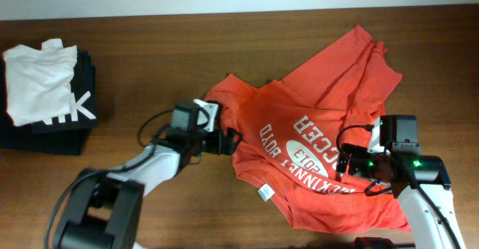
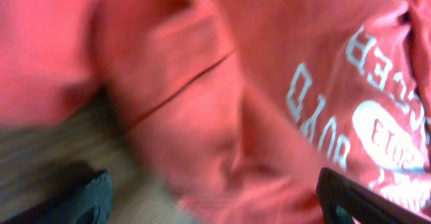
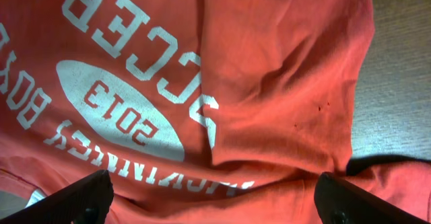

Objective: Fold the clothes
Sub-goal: 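Grasp the shirt's lower left corner with the left gripper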

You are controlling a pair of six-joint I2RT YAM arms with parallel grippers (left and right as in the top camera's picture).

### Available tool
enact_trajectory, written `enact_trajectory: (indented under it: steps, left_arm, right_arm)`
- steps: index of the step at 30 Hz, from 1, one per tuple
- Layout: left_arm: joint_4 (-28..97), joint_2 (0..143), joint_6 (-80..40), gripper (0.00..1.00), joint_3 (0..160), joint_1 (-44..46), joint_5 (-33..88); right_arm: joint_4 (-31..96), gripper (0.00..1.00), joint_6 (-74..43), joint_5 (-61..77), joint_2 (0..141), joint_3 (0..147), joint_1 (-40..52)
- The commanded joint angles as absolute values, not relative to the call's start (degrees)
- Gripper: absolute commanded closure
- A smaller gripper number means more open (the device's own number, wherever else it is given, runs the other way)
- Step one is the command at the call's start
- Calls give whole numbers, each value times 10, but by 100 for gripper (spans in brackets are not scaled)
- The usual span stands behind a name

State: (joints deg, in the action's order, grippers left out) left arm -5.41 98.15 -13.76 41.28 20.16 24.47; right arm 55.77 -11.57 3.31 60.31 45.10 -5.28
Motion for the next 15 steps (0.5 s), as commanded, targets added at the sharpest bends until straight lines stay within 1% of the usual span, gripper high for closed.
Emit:
enact_trajectory:
  steps: [1,2,3,6,8,10,11,12,13,15]
  left_arm:
    - [-135,1026,-157,73,418,230,254]
    - [-149,1028,-158,100,418,230,245]
    - [-162,1027,-158,100,421,225,211]
    - [-109,1015,-158,100,479,161,108]
    - [-70,1014,-158,100,569,91,91]
    - [-50,1014,-158,100,659,44,91]
    - [-23,1014,-158,95,710,24,91]
    - [11,1014,-158,30,742,8,92]
    - [38,1014,-158,1,754,2,95]
    - [168,1014,-158,1,760,-8,122]
  right_arm:
    - [560,1,-112,39,599,453,-58]
    - [560,1,-112,38,599,453,-58]
    - [560,1,-112,38,599,453,-58]
    - [559,1,-112,38,599,453,-58]
    - [557,1,-112,39,599,453,-58]
    - [557,1,-112,39,599,453,-58]
    - [557,1,-112,39,599,453,-58]
    - [557,1,-112,39,599,453,-58]
    - [557,1,-112,39,599,453,-58]
    - [557,1,-112,39,599,453,-58]
